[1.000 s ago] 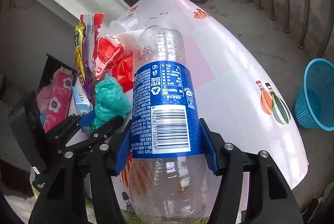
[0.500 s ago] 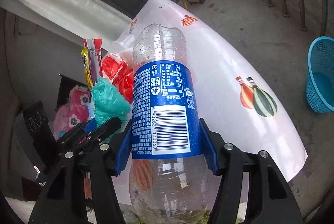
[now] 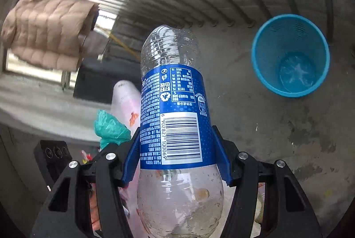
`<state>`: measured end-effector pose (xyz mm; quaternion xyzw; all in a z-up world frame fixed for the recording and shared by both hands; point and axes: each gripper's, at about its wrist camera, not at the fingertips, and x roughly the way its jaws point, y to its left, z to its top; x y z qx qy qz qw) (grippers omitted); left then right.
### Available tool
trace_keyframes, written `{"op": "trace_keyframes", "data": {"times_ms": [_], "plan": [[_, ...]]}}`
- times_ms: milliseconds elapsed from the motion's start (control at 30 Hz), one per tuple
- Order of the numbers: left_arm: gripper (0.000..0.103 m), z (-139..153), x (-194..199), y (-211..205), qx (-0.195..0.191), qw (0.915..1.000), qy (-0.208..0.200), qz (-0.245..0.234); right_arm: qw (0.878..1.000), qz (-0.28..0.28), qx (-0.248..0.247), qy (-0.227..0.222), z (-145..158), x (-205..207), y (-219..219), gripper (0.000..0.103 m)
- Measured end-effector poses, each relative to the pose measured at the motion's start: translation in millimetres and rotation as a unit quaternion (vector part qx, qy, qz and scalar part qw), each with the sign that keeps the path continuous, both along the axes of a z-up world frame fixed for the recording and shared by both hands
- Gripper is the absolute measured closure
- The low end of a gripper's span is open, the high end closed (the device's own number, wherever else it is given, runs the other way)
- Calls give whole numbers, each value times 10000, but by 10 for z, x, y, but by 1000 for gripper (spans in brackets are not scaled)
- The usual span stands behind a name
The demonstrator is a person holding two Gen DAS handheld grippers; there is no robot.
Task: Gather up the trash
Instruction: 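Carry the bottle with the right gripper to the blue basket and release, then grasp the blue medicine box with the left gripper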
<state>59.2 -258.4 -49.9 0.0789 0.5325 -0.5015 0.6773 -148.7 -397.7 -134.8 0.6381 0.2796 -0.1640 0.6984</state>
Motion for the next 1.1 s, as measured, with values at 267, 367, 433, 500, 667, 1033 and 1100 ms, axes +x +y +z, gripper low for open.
{"op": "trace_keyframes", "data": {"times_ms": [267,367,433,500,667,1033,1100], "plan": [[54,-681,-16,-1470,852,9932,313,-727,9774,-1394,1578,202,-1136,-347,-607,42],[30,-840,-64,-1826,807,9936,332,-722,9563,-2009,2121,94,-1597,-533,-773,27],[29,-847,-74,-1936,640,9958,366,-535,9430,-2404,2290,207,-1788,-661,-850,25],[28,-816,-97,-1957,539,9960,505,-495,9405,-2552,2231,240,-1844,-759,-902,25],[24,-534,-150,-1846,40,9977,277,-622,9501,-2557,1767,279,-1705,-796,-972,25],[19,229,-161,-680,-1198,9918,-272,-344,9825,-1491,144,1106,-895,-251,-870,25],[19,346,-157,-340,-1295,9910,-310,-167,9830,-1250,-354,1296,-635,-107,-774,23]]}}
